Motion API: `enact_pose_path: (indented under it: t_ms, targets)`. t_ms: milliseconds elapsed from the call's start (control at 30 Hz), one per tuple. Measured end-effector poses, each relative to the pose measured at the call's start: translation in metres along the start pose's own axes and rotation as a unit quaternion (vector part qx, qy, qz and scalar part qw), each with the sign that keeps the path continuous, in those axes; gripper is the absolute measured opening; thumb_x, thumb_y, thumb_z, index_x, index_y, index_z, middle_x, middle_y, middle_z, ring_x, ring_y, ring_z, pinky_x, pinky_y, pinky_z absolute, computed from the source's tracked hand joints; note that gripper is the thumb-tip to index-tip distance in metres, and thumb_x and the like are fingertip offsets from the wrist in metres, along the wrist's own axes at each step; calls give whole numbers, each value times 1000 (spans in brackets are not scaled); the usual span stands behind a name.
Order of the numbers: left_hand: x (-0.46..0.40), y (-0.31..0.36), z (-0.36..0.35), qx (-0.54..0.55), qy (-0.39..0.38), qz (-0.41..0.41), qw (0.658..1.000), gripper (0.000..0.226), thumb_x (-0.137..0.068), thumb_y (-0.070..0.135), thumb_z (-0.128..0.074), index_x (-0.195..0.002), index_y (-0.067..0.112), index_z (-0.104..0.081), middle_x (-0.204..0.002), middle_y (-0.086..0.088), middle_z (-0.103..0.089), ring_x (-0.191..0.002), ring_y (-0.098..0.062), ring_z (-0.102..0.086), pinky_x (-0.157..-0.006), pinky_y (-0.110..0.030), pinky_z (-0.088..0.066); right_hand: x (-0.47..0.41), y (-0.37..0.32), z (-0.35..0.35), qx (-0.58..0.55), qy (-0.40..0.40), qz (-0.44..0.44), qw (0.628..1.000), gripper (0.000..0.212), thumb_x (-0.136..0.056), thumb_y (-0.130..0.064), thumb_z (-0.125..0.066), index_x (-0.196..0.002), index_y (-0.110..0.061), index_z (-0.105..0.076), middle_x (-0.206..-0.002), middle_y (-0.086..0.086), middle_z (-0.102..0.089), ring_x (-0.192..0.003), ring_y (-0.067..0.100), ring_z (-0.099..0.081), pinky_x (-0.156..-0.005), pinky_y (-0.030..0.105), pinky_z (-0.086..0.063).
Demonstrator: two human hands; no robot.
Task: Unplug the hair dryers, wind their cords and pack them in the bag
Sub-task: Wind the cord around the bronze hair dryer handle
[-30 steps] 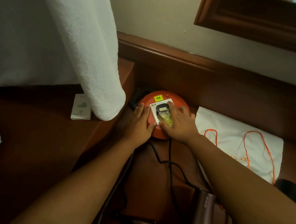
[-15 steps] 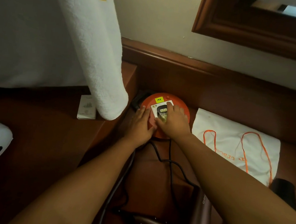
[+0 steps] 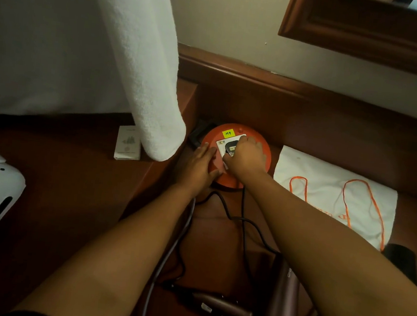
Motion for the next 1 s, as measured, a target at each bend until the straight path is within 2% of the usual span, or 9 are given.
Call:
enact_pose_path:
  t_ms: [367,500,600,733,900,1000]
  targets:
    - [-2,-1,-1,3,-1,1,1000,71,-91,46,-57,-150,22,-26,-160,-4,-17,-145,-27,-19,-115,-42,-25,-1,0,4,-73,13,-21,997,67,-82,-34,-68,-135,-3,-41,-131,15,-49,-120,31,-49,-96,41,-48]
    - [-2,-3,-1,-1,-5,6,1000,72,-91,46,-57,-151,23,-25,-160,-3,-16,-145,-28,-20,-115,-44,-27,3,4,13,-138,25,-25,990,60,-82,-29,-70,-130,-1,-46,-128,16,-50,-114,30,-55,-90,33,-51]
    - [0,0,1,-2,-20,11,1000,71,-92,43,-57,-151,22,-22,-161,-4,-14,-145,-29,-19,-114,-43,-26,9,11,20,-176,30,-36,983,54,-80,-27,-71,-125,-3,-51,-124,14,-53,-112,28,-56,-78,24,-44]
    - [4,6,7,-14,-61,22,998,68,-95,38,-54,-152,23,-21,-161,-4,-10,-146,-31,-17,-115,-44,-24,21,18,35,-193,45,-49,979,51,-80,-31,-71,-120,-6,-51,-121,14,-53,-108,28,-56,-74,25,-42]
    - [25,16,19,31,-73,20,997,59,-97,32,-53,-149,20,-28,-157,-7,-24,-141,-31,-29,-111,-42,-32,37,25,56,-221,41,-49,973,47,-77,-37,-73,-110,-11,-51,-112,11,-56,-99,26,-58,-75,33,-51]
    - [41,26,21,78,-80,11,994,52,-98,28,-52,-146,17,-36,-151,-9,-37,-135,-30,-39,-105,-37,-38,47,26,66,-245,34,-49,968,47,-78,-38,-73,-110,-15,-48,-113,9,-57,-97,23,-58,-70,27,-48]
Point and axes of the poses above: each hand's wrist, its own x-axis away from the middle knuckle, its own z-axis out of the back of the hand, y = z × x, the point moved 5 cm from there along -x, towards the middle knuckle
